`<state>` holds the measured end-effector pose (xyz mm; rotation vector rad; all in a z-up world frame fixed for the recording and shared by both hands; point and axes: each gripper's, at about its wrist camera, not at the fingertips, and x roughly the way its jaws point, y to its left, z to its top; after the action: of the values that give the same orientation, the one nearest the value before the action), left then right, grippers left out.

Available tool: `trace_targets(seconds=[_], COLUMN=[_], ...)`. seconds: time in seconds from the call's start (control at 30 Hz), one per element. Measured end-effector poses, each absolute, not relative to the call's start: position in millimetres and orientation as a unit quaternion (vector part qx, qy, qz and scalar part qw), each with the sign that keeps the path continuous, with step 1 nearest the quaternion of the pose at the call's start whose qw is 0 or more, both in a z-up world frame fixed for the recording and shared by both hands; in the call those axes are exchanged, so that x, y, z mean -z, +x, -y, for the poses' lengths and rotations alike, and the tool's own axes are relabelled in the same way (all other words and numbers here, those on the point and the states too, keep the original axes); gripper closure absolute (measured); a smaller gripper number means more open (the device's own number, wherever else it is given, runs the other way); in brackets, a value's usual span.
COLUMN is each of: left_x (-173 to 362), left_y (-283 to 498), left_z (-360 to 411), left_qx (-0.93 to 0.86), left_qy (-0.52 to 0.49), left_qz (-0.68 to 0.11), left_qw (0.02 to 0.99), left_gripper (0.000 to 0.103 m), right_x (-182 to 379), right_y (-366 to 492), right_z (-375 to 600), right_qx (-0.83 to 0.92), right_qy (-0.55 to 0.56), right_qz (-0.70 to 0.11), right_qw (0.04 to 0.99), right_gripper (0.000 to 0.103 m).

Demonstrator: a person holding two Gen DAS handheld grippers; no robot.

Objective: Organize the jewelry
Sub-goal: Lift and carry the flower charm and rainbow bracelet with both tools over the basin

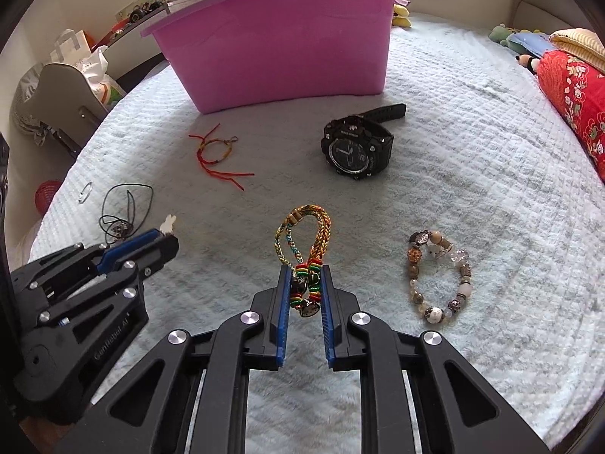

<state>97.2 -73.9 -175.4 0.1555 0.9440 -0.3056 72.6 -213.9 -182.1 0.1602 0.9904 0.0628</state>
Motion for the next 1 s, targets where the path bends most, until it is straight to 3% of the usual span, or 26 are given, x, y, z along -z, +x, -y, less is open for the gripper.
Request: trace_targets(seconds=[0.6,1.0], left_x=[6,-83], left_y=[94,143], left_z=[69,59], left_qx=[0.101,0.079], left_qy=[0.044,0.016], left_qz=[-0.446,-0.413], left_qw=[0.888,0.907], left_gripper=[0.090,0.090], right_x=[22,-63], right_y=[70,113], right_z=[240,249], right_qx=[-0.071,-0.089], right_qy=[0.082,0.070], right_qz=[-0.448,-0.425], right_qw=[0.887,0.898], right_gripper=[0.088,0.088])
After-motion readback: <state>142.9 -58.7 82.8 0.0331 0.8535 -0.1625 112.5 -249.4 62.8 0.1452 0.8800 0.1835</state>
